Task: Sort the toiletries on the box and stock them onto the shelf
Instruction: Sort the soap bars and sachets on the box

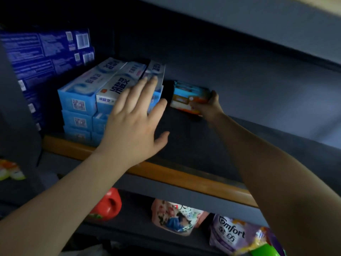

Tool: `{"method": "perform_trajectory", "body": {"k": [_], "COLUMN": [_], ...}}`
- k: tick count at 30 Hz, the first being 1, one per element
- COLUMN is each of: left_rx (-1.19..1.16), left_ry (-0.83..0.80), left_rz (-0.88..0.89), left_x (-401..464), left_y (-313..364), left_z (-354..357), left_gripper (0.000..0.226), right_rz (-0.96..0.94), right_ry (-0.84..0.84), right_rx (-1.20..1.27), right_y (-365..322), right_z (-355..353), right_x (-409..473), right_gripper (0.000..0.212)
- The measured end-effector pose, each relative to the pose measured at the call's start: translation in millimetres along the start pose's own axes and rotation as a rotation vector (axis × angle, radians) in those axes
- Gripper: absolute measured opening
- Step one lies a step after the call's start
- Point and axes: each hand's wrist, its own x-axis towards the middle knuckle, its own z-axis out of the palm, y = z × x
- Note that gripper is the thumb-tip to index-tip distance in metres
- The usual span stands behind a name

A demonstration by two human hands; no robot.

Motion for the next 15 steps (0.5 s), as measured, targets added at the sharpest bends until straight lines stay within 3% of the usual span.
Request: {"method": "perform_trajectory", "body": {"k": [2,6,10,15], "left_rx": [0.016,0.016,0.005,-0.018], "left_ry": [-0.044,-0.076,-0.116,-0.280], "left_rz": [-0.016,-0.037,-0.044,-0.020], "left_x": [0,0,0,1], "left_y": [0,1,0,-1], "left_z": [0,-1,-4,-16], "left_gripper": [0.061,0.056,0.051,0.053], "right_rz": [-0.029,-0.064,-0.027,0.081], "right_ry": [0.009,-0.088,-0.153,-0.165], "right_rx": [0.028,-0.208,-0.287,-0.304], "right_y": [0,-5,-16,-34], "right_z": [1,3,0,-33], "right_x": [0,-6,-25,-87], "right_gripper": [0.085,0.095,0.068,0.070]}}
